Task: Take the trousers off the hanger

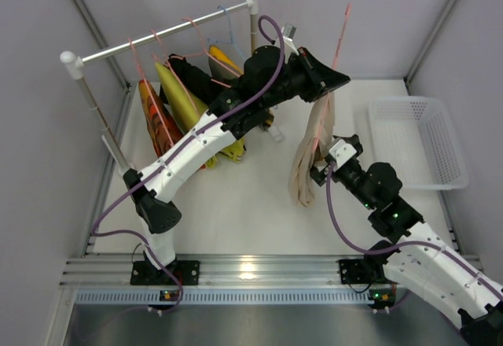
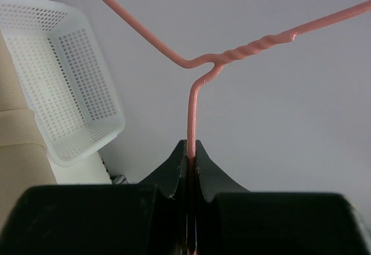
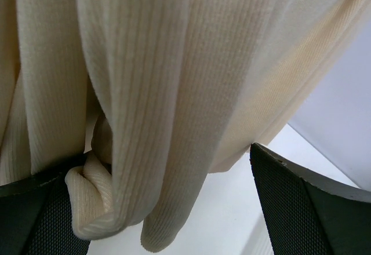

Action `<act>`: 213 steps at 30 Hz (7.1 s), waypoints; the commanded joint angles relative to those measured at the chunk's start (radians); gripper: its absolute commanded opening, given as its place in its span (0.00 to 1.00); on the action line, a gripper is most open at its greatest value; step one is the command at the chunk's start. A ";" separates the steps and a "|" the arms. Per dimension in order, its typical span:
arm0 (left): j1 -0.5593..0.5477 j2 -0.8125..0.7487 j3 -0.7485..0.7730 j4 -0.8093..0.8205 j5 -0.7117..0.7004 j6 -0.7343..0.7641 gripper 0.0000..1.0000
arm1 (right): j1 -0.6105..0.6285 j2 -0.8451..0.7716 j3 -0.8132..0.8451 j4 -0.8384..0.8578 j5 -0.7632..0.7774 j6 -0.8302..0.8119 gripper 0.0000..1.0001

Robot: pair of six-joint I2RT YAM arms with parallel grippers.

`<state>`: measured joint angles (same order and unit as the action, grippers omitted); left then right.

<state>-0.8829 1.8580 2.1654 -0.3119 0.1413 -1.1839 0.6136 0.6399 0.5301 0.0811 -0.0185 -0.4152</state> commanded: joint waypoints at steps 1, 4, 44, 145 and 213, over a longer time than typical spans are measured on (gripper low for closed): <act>0.004 -0.051 -0.007 0.123 0.023 -0.039 0.00 | 0.021 0.007 0.042 0.143 0.060 0.001 0.99; 0.004 -0.059 -0.025 0.122 0.026 -0.045 0.00 | 0.021 0.007 0.067 0.151 0.095 0.016 0.99; 0.024 -0.135 -0.157 0.139 0.086 0.017 0.00 | -0.046 -0.031 0.303 0.013 0.140 0.144 0.00; 0.002 -0.312 -0.510 0.132 0.070 0.490 0.00 | -0.888 0.730 0.545 0.177 0.120 -0.337 0.00; 0.924 -1.430 -1.036 -0.412 0.032 0.406 0.00 | -0.877 0.776 0.990 -0.558 -0.281 0.049 0.99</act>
<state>0.0181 0.4358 1.1339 -0.6193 0.2554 -0.7441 -0.2825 1.4105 1.4693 -0.4721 -0.3145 -0.3500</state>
